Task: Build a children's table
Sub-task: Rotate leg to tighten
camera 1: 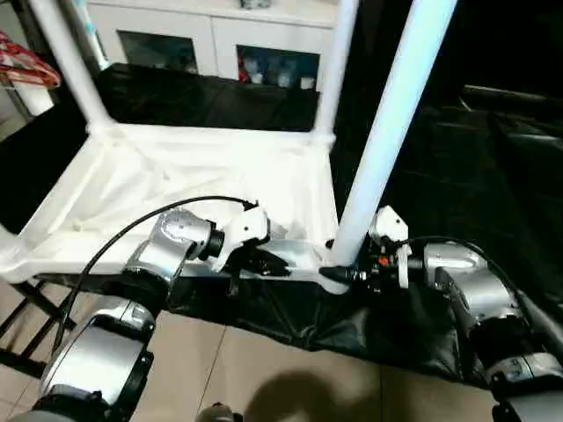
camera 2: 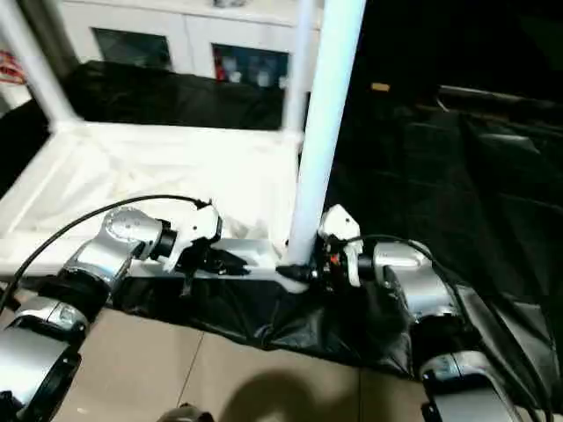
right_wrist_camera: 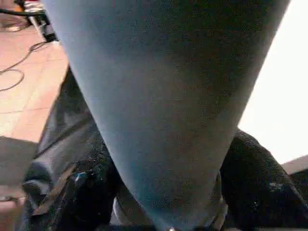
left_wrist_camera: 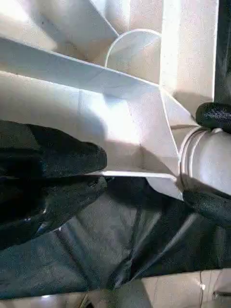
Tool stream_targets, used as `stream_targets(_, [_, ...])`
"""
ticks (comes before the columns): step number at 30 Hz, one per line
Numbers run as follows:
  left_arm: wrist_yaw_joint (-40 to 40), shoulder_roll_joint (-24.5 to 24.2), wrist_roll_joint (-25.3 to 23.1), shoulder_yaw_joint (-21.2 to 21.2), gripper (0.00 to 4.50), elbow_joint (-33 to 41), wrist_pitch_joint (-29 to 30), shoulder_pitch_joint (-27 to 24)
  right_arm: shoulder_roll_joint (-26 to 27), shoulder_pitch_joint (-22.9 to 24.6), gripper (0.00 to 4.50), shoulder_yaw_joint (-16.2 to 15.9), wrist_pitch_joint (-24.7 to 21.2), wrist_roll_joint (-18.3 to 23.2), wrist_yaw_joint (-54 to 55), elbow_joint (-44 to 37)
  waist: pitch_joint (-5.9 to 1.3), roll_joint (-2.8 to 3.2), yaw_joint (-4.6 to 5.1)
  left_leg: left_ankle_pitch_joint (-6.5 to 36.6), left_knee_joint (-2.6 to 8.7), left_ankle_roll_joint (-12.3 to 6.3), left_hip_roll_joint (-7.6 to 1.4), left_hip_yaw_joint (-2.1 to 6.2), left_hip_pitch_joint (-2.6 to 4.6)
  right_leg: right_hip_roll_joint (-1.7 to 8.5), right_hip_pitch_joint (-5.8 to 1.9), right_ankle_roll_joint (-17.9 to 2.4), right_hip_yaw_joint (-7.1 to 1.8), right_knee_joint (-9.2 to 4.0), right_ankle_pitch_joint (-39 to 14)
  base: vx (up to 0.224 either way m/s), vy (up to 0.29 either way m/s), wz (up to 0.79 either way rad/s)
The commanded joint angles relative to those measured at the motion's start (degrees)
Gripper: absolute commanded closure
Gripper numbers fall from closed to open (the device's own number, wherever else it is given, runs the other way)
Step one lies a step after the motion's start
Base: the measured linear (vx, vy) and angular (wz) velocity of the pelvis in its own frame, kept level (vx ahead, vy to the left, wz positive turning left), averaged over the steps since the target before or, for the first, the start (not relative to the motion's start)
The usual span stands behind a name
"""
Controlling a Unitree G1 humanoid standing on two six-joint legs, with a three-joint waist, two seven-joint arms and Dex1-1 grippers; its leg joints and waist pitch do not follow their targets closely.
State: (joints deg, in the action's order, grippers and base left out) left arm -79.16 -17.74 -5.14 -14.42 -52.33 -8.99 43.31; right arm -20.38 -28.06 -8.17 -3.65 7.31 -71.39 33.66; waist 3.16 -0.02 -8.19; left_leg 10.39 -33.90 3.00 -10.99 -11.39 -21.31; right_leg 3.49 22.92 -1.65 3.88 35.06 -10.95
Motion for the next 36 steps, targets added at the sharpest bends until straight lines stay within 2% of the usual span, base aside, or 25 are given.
stream_targets(1, [0.48, 0.38, 1.25, 0.15, 4.5, 1.49, -0.5, 1.39, 0.81, 1.42, 1.92, -3.48, -1.01, 0.18, -2.68, -1.12, -3.93, -0.23, 0.0, 9.38, 3.78, -3.64, -3.32, 1.44, 1.08, 5.77, -2.8, -13.25, -2.96, -3.76, -7.68, 0.0, 0.0, 0.0])
stream_targets(3, [0.3, 0.29, 1.31, 0.22, 4.5, 1.24, -0.57, 1.54, 0.86, 1.79, 1.93, -3.7, -1.27, 0.09, -2.65, -1.74, -3.95, -0.24, -0.01, 9.02, 3.77, -3.64, -3.31, 1.46, 1.0, 5.79, -2.86, -13.24, -2.97, -3.69, -7.02, 0.0, 0.0, 0.0])
stream_targets(4, [0.27, 0.32, 1.33, 0.27, 4.5, 1.09, -0.6, 1.65, 0.79, 1.93, 1.94, -3.8, -1.47, 0.14, -2.69, -2.05, -4.01, 0.03, -0.02, 8.86, 3.74, -3.61, -3.29, 1.48, 1.01, 5.77, -2.85, -13.35, -2.96, -3.61, -6.62, 0.0, 0.0, 0.0])
stream_targets(10, [0.54, 0.62, 1.26, 0.4, 4.5, 0.91, -0.49, 1.66, 1.0, 2.91, 1.94, -3.92, -2.89, 0.42, -2.91, -3.73, -3.98, -0.05, -0.08, 9.19, 3.71, -3.63, -3.23, 1.44, 1.0, 5.74, -2.9, -13.54, -2.91, -3.71, -6.14, 0.0, 0.0, 0.0])
stream_targets(11, [1.02, 0.84, 1.28, 0.51, 4.5, 1.02, -0.39, 1.52, 1.44, 3.17, 1.94, -3.61, -3.06, 0.66, -2.34, -3.8, -3.98, 0.2, -0.14, 9.41, 3.73, -3.47, -3.25, 1.49, 1.06, 5.77, -2.89, -13.41, -2.93, -3.73, -6.64, 0.0, 0.0, 0.0])
stream_targets(14, [4.14, 1.91, 1.11, 1.12, 4.5, 0.72, 0.13, 1.57, 3.75, 3.47, 1.94, -1.79, -2.03, 1.32, 1.57, -2.9, -3.99, 0.1, -0.11, 9.58, 3.76, -3.19, -3.29, 1.49, 1.04, 5.81, -2.85, -13.39, -2.94, -3.75, -6.68, 0.0, 0.0, 0.0])
stream_targets(16, [6.3, 2.37, 0.54, 1.18, 4.5, 0.32, -0.08, 1.72, 4.77, 3.21, 1.95, -0.93, -1.81, 1.12, 4.27, -1.91, -3.83, 0.16, 0.03, 11.0, 3.89, -2.43, -3.25, 1.5, 1.16, 5.83, -2.71, -13.01, -2.96, -4.08, -9.09, 0.0, 0.0, 0.0])
stream_targets(17, [8.97, 2.99, -0.11, 1.26, 4.5, -0.17, -0.24, 1.91, 6.02, 2.87, 1.96, 0.08, -0.74, 0.51, 8.07, -0.56, -3.73, 0.13, 0.1, 11.54, 4.0, -2.16, -3.21, 1.56, 1.17, 5.81, -2.72, -12.81, -2.92, -4.19, -10.24, 0.0, 0.0, 0.0])
stream_targets(19, [15.1, 4.54, -1.67, 1.29, 4.5, -1.04, -0.1, 2.3, 8.88, 1.92, 1.96, 2.13, -0.36, -0.85, 17.16, 2.49, -3.48, 0.11, 0.6, 13.84, 4.28, -0.49, -3.12, 1.74, 1.4, 6.1, -2.5, -11.65, -3.05, -4.81, -15.83, 0.0, 0.0, 0.0])
stream_targets(21, [18.29, 6.02, -1.93, 1.58, 4.5, -1.38, 0.81, 2.55, 10.97, 1.12, 1.96, 3.35, 0.64, -1.93, 23.95, 4.88, -3.42, 0.01, 0.87, 14.63, 4.42, 0.17, -2.98, 1.92, 1.44, 6.16, -2.6, -10.66, -2.96, -5.14, -19.14, 0.0, 0.0, 0.0])
stream_targets(22, [21.63, 7.6, -2.15, 1.9, 4.5, -1.77, 1.49, 2.87, 13.0, 0.21, 1.96, 4.55, 0.95, -3.02, 30.87, 7.22, -3.36, 0.09, 1.41, 15.11, 4.56, 0.92, -2.99, 1.99, 1.59, 6.11, -2.31, -9.8, -3.04, -5.43, -21.18, 0.0, 0.0, 0.0])
stream_targets(23, [22.23, 7.98, -2.18, 1.92, 4.5, -1.81, 1.66, 2.93, 13.52, 0.04, 1.96, 4.84, 0.86, -3.13, 32.2, 7.66, -3.36, 0.07, 1.61, 15.41, 4.55, 1.07, -2.9, 1.98, 1.63, 6.06, -2.26, -9.69, -3.06, -5.46, -21.48, 0.0, 0.0, 0.0])
stream_targets(26, [27.89, 11.16, -2.72, 1.94, 4.5, -2.08, 2.92, 3.47, 18.01, -1.59, 1.96, 6.81, -0.3, -3.72, 43.11, 11.05, -3.48, 0.18, 2.04, 15.06, 4.6, 0.76, -2.93, 1.98, 1.66, 5.92, -2.25, -9.67, -3.18, -5.47, -19.6, 0.0, 0.0, 0.0])
stream_targets(27, [29.73, 12.06, -2.87, 1.97, 4.5, -2.13, 3.21, 3.64, 19.31, -2.27, 1.96, 7.48, -0.44, -3.53, 45.87, 12.2, -3.52, 0.33, 2.03, 14.63, 4.53, 0.71, -2.92, 1.93, 1.63, 5.9, -2.2, -9.92, -3.25, -5.31, -18.39, 0.0, 0.0, 0.0])
stream_targets(28, [30.97, 12.68, -2.95, 1.99, 4.5, -2.16, 3.41, 3.75, 20.21, -2.78, 1.96, 7.97, -0.49, -3.37, 47.72, 13.04, -3.65, 0.24, 2.24, 13.87, 4.52, 0.67, -2.78, 1.88, 1.43, 5.77, -2.38, -10.58, -3.2, -5.02, -15.98, 0.0, 0.0, 0.0])
stream_targets(29, [33.1, 14.0, -3.15, 2.01, 4.5, -2.19, 3.63, 3.88, 21.89, -4.08, 1.96, 8.33, -0.27, -3.89, 51.56, 14.88, -3.68, 0.54, 2.18, 13.5, 4.45, 0.57, -2.71, 1.85, 1.4, 5.78, -2.43, -10.63, -3.21, -5.0, -15.24, 0.0, 0.0, 0.0])
stream_targets(30, [34.08, 14.52, -3.31, 2.01, 4.5, -2.2, 3.66, 3.93, 22.48, -4.55, 1.96, 8.17, 0.09, -4.13, 51.95, 15.42, -3.69, 0.7, 2.26, 13.24, 4.46, 0.53, -2.75, 1.89, 1.4, 5.77, -2.38, -10.81, -3.2, -4.94, -14.14, 0.0, 0.0, 0.0])
stream_targets(32, [36.15, 15.88, -3.87, 1.81, 4.5, -2.23, 3.49, 3.98, 23.88, -5.84, 1.96, 7.27, 2.31, -5.33, 52.9, 17.08, -3.79, 0.49, 2.37, 12.59, 4.37, 0.08, -2.72, 1.75, 1.28, 5.56, -2.52, -11.06, -3.16, -4.73, -11.49, 0.0, 0.0, 0.0])
stream_targets(34, [36.8, 16.36, -4.33, 1.38, 4.5, -2.1, 3.02, 3.87, 24.24, -6.27, 1.96, 6.63, 4.2, -6.14, 53.11, 17.59, -3.89, 0.59, 2.24, 11.95, 4.27, -0.74, -2.67, 1.69, 1.21, 5.64, -2.69, -11.44, -3.17, -4.55, -9.5, 0.0, 0.0, 0.0])
stream_targets(36, [37.48, 16.58, -4.58, 1.21, 4.5, -2.22, 2.65, 3.84, 24.45, -6.65, 1.96, 6.83, 5.23, -6.28, 53.63, 18.25, -3.84, 0.63, 2.23, 12.12, 4.3, -1.02, -2.71, 1.69, 1.19, 5.65, -2.67, -11.48, -3.18, -4.59, -9.48, 0.0, 0.0, 0.0])
